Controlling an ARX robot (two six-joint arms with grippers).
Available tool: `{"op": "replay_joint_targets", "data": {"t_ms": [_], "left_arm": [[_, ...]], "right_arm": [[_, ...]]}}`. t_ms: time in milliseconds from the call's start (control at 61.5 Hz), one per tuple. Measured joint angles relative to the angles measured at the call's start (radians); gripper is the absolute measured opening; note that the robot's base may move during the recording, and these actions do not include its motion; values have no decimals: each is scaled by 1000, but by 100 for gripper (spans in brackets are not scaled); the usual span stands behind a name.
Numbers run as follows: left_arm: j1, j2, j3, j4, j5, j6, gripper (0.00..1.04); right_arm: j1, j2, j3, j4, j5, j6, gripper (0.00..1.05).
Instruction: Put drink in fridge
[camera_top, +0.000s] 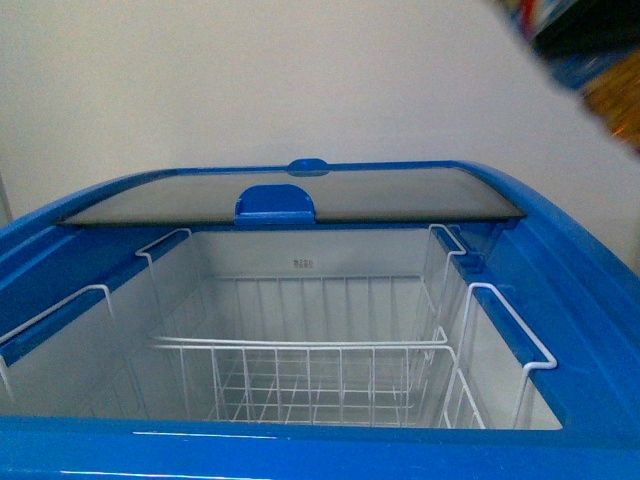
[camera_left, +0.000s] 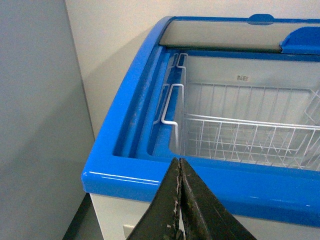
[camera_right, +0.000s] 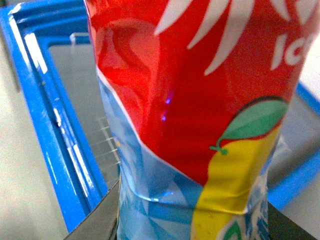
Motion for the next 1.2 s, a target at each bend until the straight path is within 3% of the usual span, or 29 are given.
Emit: {"op": "replay_joint_targets", "data": {"t_ms": [130, 260, 601, 926, 1138, 1202], "left_arm": [[0, -51, -22, -30, 0, 0, 3], [0, -93, -37, -57, 0, 0, 3], [0, -196, -82, -104, 2, -1, 3], [0, -295, -82, -196, 0, -1, 3], [0, -359, -82, -259, 0, -1, 3], [0, -445, -82, -377, 2, -1, 3]], "right_arm": [[45, 245, 160, -142, 87, -174, 40], [74, 383, 219, -167, 166, -270, 40], [188, 607, 265, -114, 253, -432, 40], [196, 793, 314, -31, 350, -571, 40], [208, 875, 324, 34, 361, -603, 40], [212, 897, 302, 64, 366, -609, 40]]}}
